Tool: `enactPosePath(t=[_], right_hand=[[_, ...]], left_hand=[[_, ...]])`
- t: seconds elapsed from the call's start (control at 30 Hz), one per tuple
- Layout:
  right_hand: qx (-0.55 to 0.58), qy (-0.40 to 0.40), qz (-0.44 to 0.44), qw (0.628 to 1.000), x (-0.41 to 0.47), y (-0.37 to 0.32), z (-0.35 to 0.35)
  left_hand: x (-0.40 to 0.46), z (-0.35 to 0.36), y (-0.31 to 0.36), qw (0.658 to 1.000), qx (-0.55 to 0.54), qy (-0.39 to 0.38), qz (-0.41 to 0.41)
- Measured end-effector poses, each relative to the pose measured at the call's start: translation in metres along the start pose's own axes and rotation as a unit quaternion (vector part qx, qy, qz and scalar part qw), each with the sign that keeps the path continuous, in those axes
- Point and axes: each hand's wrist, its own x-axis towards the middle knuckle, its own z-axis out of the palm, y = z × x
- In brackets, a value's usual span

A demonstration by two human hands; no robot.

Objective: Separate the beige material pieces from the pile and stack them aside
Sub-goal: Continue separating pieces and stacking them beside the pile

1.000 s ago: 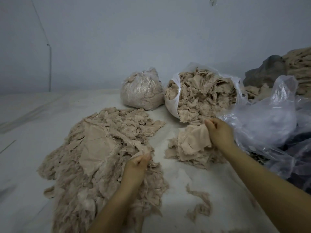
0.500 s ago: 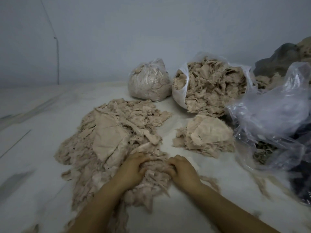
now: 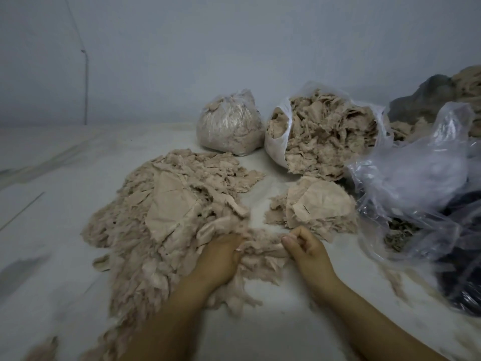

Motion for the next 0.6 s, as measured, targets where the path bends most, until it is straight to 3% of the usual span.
enactPosePath(t=[0.17,0.3,0.43,0.53,0.6], right_hand=[[0.074,0.083,0.033,0.993,0.005,-0.002,-0.021],[0.031,0.041,0.053,0.997,0.01,-0.005,-0.021],[0.036,0.0,0.048,0.998,0.014,-0.015,-0.005],[0.022,-0.02,0.049,0.998,0.015,-0.018,-0.004],[0.024,-0.031,0.064,0.997,0.013,-0.016,-0.007]], left_hand=[[0.004,-0.004,-0.014,0.997,-0.047,-0.017,-0.062],[0.006,-0.015,0.024,0.981,-0.182,0.058,-0.043],[0.013,-0.01,0.066,0.936,-0.347,0.0,-0.058],[0.02,-0.011,0.072,0.869,-0.468,0.108,-0.118],[0.02,-0.014,0.071,0.852,-0.491,0.102,-0.152]])
